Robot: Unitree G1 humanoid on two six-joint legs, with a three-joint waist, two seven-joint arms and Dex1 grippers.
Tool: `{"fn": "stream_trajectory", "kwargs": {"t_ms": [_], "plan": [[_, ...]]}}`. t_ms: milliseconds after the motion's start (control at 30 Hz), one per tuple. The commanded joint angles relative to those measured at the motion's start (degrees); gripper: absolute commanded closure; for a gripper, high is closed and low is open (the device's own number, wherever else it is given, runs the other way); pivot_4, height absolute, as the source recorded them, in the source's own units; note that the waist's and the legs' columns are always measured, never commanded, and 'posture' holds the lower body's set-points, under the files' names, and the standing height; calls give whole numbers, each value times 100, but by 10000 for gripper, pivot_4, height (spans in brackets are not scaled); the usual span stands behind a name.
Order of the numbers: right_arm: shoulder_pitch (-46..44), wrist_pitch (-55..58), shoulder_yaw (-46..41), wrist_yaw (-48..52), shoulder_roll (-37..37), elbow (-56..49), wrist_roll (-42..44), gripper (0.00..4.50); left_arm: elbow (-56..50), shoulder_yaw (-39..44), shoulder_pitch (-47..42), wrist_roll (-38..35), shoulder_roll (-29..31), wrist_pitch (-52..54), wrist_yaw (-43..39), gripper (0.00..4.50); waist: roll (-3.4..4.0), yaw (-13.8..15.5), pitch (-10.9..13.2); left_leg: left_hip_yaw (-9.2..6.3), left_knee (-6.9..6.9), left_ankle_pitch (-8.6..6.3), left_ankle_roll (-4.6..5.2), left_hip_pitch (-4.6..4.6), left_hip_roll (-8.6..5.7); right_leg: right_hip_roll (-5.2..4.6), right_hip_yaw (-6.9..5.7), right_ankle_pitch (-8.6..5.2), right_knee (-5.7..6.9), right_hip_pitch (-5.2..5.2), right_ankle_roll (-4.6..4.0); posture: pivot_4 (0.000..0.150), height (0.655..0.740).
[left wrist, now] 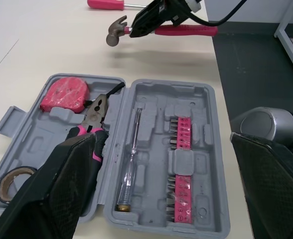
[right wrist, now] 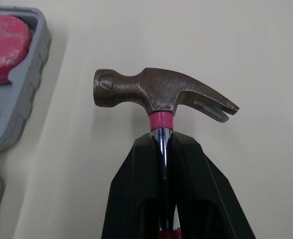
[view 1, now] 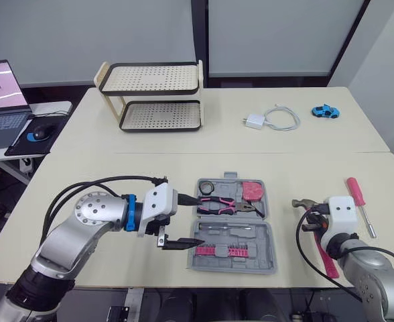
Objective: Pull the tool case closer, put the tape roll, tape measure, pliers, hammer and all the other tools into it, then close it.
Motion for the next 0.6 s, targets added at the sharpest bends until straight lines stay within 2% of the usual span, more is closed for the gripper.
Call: {"fn": "stream_trajectory", "kwargs": {"t_ms": [33, 600], "plan": [[75, -246, 140, -60, 70, -166, -113, 43722, -258, 182, -10, -60, 67, -52, 4, 0, 0, -1, 0, 1, 0, 0, 0, 0, 0, 0, 2, 0, 1, 0, 0, 1500, 7318], [182, -1043, 652, 51, 230, 652, -440, 43722, -429, 161, 22, -83, 57, 79, 111, 0, 0, -9, 0, 15, -1, -1, 1, 4, 2, 4, 15, 1, 3, -5, 2, 1500, 7318]]}}
